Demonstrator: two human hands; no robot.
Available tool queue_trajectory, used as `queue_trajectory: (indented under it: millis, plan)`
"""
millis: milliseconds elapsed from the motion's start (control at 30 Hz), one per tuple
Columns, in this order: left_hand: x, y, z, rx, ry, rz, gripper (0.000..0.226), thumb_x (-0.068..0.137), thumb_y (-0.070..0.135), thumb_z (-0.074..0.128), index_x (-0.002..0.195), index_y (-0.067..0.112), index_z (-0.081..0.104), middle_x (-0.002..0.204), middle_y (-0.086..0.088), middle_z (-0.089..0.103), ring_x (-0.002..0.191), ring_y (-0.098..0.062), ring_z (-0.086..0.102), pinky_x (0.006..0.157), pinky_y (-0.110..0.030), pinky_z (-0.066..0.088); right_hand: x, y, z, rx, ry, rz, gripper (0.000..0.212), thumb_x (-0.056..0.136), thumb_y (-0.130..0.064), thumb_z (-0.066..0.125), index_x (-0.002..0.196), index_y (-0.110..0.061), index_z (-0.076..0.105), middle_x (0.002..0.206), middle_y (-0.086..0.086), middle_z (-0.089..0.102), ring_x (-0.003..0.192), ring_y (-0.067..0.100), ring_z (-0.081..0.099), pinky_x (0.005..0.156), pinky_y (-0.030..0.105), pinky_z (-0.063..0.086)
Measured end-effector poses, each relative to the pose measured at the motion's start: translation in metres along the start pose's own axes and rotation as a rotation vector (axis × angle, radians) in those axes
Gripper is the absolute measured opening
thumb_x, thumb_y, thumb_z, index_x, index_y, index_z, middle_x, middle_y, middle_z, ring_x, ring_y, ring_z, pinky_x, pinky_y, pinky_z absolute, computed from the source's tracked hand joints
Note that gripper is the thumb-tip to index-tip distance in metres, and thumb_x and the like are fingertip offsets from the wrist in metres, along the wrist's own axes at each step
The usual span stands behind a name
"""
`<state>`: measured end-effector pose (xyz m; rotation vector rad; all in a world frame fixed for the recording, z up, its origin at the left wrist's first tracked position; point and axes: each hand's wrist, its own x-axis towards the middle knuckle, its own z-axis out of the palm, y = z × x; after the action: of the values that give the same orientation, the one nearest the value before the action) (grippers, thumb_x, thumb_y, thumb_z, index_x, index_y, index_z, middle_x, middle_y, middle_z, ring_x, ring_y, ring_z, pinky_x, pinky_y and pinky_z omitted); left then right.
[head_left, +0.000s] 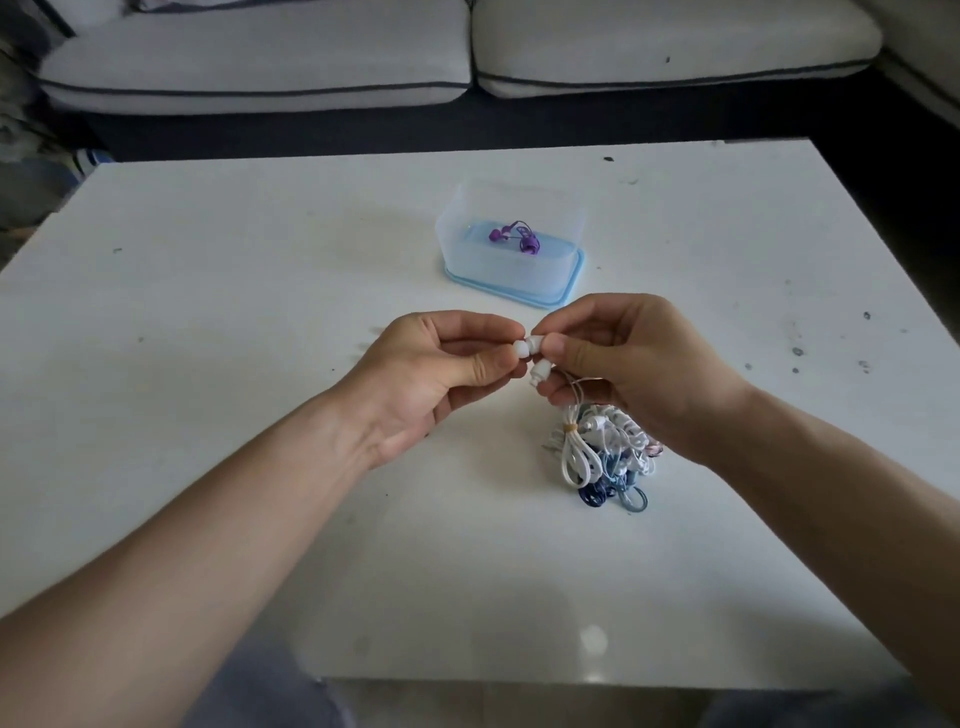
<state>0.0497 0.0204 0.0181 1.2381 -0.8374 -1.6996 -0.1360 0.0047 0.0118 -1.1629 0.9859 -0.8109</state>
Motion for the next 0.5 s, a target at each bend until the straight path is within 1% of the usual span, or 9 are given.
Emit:
queue_trajectory:
  millis: [33,133,200,367,500]
  plan:
    - [0.0014,-0.0008,-0.0009,0.008,0.001,-0.003,0.023,0.061,0.002,0.069,0.083,0.008,0.07,0.075,-0.007,0.075,0.068,-0.014,0.072,0.063,-0.017,0.055,0.0002,0.0006,-0.0002,-0.005,-0.001,-0.001,0.002,0.081,-0.009,0.071,0.083,-0.009,0.073,0.076,0.014,0.073,0.066,0.023,0.068,0.065,0.032,0.059]
    - [0.0046,-0.0037,-0.0024,0.025,0.007,-0.009,0.021,0.06,0.003,0.07,0.08,0.01,0.071,0.075,-0.007,0.075,0.066,-0.014,0.072,0.062,-0.017,0.056,0.0014,0.0036,-0.001,-0.026,0.0,-0.004,0.007,0.087,-0.002,0.068,0.084,-0.008,0.072,0.077,0.014,0.073,0.065,0.023,0.068,0.067,0.034,0.06]
    - [0.0065,-0.0059,-0.0023,0.028,0.005,-0.013,0.02,0.06,0.003,0.07,0.079,0.01,0.072,0.074,-0.007,0.075,0.066,-0.014,0.072,0.061,-0.017,0.056,0.0012,0.0052,-0.0021,-0.037,-0.001,-0.005,0.009,0.088,-0.002,0.068,0.084,-0.008,0.072,0.077,0.014,0.073,0.064,0.022,0.068,0.066,0.033,0.059]
    - [0.0084,-0.0082,-0.0036,0.043,-0.004,-0.022,0.026,0.06,0.003,0.069,0.086,0.007,0.069,0.075,-0.006,0.075,0.067,-0.013,0.072,0.061,-0.016,0.055,0.0019,0.0087,-0.0032,-0.038,0.009,-0.004,0.006,0.089,-0.001,0.069,0.086,-0.005,0.072,0.077,0.015,0.073,0.064,0.023,0.068,0.062,0.03,0.056]
    - [0.0082,-0.0087,-0.0035,0.044,-0.009,-0.018,0.024,0.061,0.003,0.069,0.084,0.008,0.068,0.074,-0.006,0.075,0.065,-0.013,0.072,0.061,-0.016,0.055,0.0018,0.0098,-0.0034,-0.024,-0.002,0.009,0.004,0.089,-0.001,0.067,0.089,-0.003,0.071,0.077,0.014,0.073,0.064,0.022,0.067,0.063,0.03,0.057]
